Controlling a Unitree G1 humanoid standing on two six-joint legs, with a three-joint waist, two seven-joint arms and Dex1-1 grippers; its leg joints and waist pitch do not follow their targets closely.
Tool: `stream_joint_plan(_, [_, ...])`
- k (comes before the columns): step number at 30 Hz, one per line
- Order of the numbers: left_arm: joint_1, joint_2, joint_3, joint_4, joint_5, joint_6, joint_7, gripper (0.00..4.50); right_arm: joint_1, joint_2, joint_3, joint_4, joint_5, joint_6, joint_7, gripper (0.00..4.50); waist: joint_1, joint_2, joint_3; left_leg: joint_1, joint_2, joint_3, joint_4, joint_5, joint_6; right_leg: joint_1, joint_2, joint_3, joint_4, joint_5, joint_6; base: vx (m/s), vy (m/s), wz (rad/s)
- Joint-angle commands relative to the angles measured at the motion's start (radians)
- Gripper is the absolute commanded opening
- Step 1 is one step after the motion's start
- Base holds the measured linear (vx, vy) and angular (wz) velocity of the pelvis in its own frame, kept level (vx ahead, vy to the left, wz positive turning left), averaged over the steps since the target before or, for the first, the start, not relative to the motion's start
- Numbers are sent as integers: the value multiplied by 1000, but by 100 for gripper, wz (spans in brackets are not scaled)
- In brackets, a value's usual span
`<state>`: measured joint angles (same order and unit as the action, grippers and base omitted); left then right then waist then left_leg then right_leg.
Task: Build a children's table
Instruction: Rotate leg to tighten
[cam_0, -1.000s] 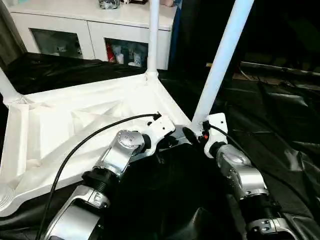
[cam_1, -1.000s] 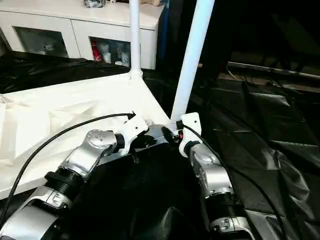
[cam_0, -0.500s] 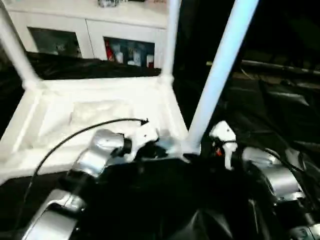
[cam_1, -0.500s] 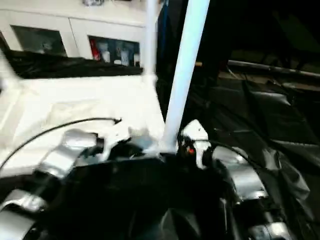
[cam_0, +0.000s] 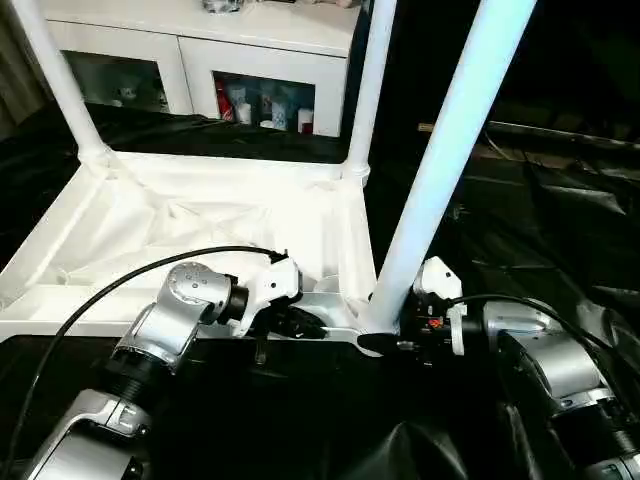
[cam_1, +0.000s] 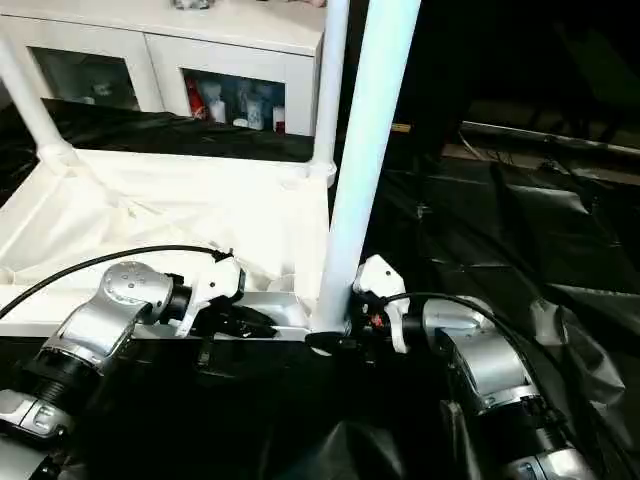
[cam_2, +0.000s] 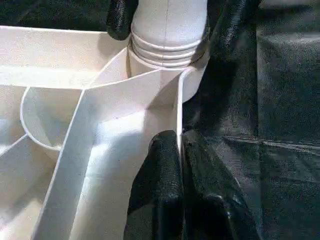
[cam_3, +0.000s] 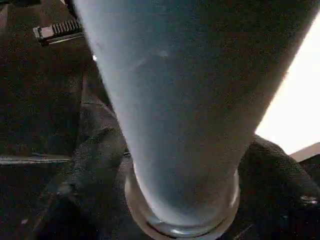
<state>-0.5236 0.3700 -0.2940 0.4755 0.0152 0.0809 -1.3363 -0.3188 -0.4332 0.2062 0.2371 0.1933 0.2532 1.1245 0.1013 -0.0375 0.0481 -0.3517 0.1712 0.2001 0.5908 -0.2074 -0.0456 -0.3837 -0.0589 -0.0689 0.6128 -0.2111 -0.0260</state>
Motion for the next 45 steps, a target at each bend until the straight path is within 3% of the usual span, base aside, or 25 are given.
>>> stream_joint_plan(1, [14,-27,-26,-19,-55,-1,-34,0,-5,-1,18,-17,8,-5,13,324,1,-13,-48,7,78,-35,-71,-111,67,39,-112,65,-74,-186,-202,0,0,0])
stream_joint_plan(7, [16,-28,-23,-21,-52,-1,-34,0,2,-3,19,-21,6,-2,18,276,2,-11,-50,7,78,-34,-69,-94,74,40,-111,64,-70,-146,-211,0,0,0])
stream_joint_plan(14, [12,-54,-17,4,-19,-17,43,0,16,60,-18,5,16,-14,-78,265,2,-12,-49,7,78,-35,-69,-102,72,38,-112,64,-73,-167,-208,0,0,0])
stream_joint_plan(17, [-7,-88,-15,51,26,-11,150,0,12,121,-48,64,-2,-24,-198,264,-3,-13,-48,9,76,-38,-72,-134,42,38,-114,63,-82,-245,-191,0,0,0])
stream_joint_plan(23, [-71,-199,-7,150,96,65,400,0,-2,256,-93,136,-57,18,-496,264,-11,-14,-46,14,74,-41,-76,-166,14,33,-116,64,-92,-323,-162,0,0,0])
stream_joint_plan(25, [-112,-305,-11,214,130,108,552,0,-43,358,-135,210,-112,32,-747,264,-15,-9,-44,18,75,-40,-80,-176,-2,25,-112,66,-94,-324,-160,0,0,0])
stream_joint_plan(27, [-119,-331,-18,225,138,109,572,0,-53,379,-130,219,-115,21,-757,264,-13,-6,-47,20,75,-43,-79,-188,-13,30,-117,66,-95,-331,-159,0,0,0])
stream_joint_plan(31, [-125,-359,-30,231,142,104,575,0,-60,402,-102,202,-116,5,-730,264,-11,-7,-48,14,72,-39,-77,-170,22,33,-113,68,-92,-262,-158,0,0,0])
stream_joint_plan(32, [-126,-360,-31,233,143,100,573,0,-59,401,-91,196,-122,-4,-720,319,-10,-3,-50,13,72,-38,-75,-161,27,34,-114,69,-92,-248,-159,0,0,0])
stream_joint_plan(36, [-132,-351,-25,239,141,85,555,0,-63,406,-107,178,-101,11,-707,355,-11,-2,-49,10,74,-41,-79,-161,33,36,-114,66,-92,-255,-159,0,0,0])
stream_joint_plan(40, [-137,-320,-9,243,130,62,520,0,-79,369,-102,174,-100,2,-668,385,-13,-6,-48,11,74,-42,-81,-187,28,34,-114,67,-97,-298,-148,0,0,0])
stream_joint_plan(45, [-123,-255,-2,211,99,29,409,0,-63,269,-72,114,-80,-12,-468,393,-9,-10,-50,4,73,-40,-76,-143,54,40,-115,67,-91,-247,-150,0,0,0])
